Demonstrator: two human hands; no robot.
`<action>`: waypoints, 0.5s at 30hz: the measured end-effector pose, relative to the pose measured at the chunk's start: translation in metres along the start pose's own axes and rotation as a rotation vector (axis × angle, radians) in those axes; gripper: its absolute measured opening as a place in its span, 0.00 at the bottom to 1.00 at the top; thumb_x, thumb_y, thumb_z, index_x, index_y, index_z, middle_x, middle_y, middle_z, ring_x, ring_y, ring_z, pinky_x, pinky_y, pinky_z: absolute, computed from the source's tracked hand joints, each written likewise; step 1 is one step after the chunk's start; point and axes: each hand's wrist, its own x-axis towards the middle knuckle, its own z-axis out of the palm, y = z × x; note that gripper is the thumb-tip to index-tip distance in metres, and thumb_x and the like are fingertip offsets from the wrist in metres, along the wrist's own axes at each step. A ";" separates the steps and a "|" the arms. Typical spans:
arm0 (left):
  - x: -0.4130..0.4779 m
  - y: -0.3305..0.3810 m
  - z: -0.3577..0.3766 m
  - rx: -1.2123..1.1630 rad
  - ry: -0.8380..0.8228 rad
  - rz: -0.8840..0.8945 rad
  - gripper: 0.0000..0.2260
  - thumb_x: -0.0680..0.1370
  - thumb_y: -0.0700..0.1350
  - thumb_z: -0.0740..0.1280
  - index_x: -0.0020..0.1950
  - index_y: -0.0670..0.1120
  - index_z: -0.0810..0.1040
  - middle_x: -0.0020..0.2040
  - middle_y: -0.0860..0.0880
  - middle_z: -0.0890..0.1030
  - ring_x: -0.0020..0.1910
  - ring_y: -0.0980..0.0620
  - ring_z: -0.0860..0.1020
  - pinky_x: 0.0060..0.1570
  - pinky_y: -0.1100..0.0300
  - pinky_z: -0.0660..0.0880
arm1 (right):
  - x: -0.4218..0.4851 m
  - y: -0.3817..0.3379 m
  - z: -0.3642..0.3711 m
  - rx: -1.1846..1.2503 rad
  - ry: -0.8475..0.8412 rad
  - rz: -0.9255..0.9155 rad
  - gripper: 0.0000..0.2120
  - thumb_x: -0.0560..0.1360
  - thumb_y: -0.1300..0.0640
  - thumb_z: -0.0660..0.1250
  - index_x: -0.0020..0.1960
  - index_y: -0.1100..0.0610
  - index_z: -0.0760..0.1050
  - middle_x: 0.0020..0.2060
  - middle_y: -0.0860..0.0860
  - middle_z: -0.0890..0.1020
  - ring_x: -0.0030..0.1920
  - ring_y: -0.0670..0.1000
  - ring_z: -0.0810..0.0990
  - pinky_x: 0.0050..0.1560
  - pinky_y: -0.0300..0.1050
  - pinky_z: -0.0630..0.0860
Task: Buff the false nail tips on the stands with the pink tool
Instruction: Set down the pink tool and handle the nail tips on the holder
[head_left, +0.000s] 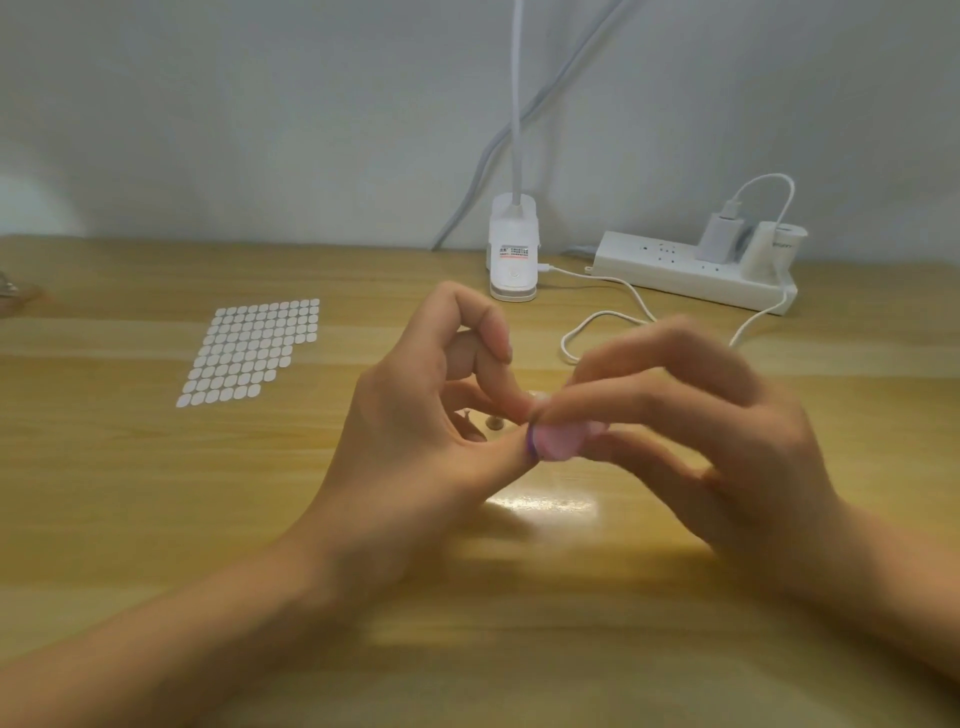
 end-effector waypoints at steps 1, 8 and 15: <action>0.000 0.000 0.000 0.007 0.001 -0.003 0.20 0.69 0.44 0.79 0.47 0.52 0.68 0.34 0.55 0.77 0.35 0.56 0.82 0.30 0.68 0.69 | 0.000 0.001 0.001 -0.014 -0.010 0.000 0.07 0.80 0.57 0.66 0.57 0.53 0.78 0.49 0.53 0.79 0.49 0.53 0.80 0.53 0.42 0.75; -0.001 -0.002 0.001 -0.012 -0.009 -0.010 0.18 0.70 0.42 0.78 0.46 0.54 0.69 0.34 0.54 0.77 0.33 0.59 0.79 0.30 0.68 0.68 | -0.001 0.005 0.000 -0.020 0.009 -0.006 0.08 0.80 0.58 0.66 0.58 0.52 0.77 0.49 0.53 0.79 0.51 0.51 0.78 0.55 0.41 0.74; 0.009 0.002 -0.006 -0.007 -0.016 0.012 0.17 0.72 0.40 0.76 0.52 0.53 0.71 0.39 0.49 0.81 0.42 0.47 0.86 0.36 0.55 0.82 | 0.003 0.035 -0.009 0.035 0.148 0.268 0.05 0.79 0.59 0.69 0.54 0.55 0.78 0.48 0.53 0.80 0.51 0.49 0.78 0.54 0.38 0.73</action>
